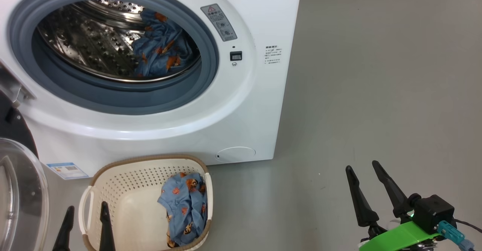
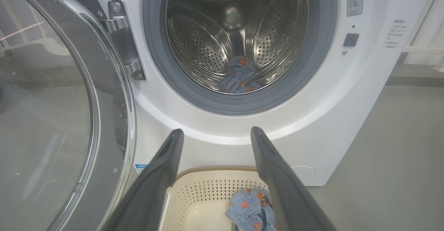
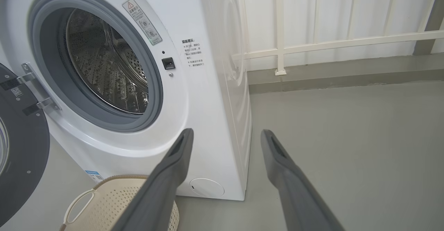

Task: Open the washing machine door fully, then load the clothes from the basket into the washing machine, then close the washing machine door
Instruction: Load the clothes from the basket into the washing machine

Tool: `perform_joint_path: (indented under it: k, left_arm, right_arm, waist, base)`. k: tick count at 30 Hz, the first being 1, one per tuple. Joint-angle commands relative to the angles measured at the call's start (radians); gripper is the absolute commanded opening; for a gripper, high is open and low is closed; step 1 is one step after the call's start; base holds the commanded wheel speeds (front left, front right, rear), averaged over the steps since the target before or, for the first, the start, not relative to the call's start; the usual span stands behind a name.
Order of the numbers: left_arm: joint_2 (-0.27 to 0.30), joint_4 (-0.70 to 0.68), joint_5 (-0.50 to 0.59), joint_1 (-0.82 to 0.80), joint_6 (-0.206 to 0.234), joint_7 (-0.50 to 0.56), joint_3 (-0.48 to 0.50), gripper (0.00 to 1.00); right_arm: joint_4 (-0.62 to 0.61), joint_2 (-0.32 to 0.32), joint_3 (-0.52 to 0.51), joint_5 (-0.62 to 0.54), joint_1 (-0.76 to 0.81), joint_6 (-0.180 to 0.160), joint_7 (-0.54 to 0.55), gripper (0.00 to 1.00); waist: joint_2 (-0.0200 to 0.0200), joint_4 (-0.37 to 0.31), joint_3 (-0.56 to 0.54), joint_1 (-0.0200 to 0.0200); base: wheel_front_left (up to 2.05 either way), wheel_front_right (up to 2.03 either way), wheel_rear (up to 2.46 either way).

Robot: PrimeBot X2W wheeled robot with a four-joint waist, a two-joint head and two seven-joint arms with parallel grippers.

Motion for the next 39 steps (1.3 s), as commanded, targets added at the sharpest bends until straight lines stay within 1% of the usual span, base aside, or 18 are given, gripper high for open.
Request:
perform_joint_path:
  k: [1, 18, 39]
  left_arm:
    - [0.004, -0.018, 0.009, -0.011, 0.0, -0.005, 0.027, 1.0]
    - [0.003, -0.02, -0.005, -0.013, 0.01, -0.005, 0.015, 1.0]
    - [0.003, -0.009, -0.018, -0.04, 0.005, -0.005, 0.001, 1.0]
  right_arm:
    - [-0.024, -0.008, 0.017, -0.007, -0.013, 0.003, -0.005, 1.0]
    - [-0.02, -0.007, 0.018, -0.007, -0.013, 0.003, -0.005, 1.0]
    - [-0.023, -0.005, 0.014, -0.008, -0.023, 0.003, -0.005, 1.0]
  waist:
    - [0.0, 0.001, 0.003, 0.0]
    - [0.0, 0.006, 0.009, 0.0]
    - [0.0, 0.011, 0.04, 0.0]
  base:
    - [0.0, 0.0, 0.0]
    - [0.0, 0.0, 0.0]
    - [0.0, 0.0, 0.0]
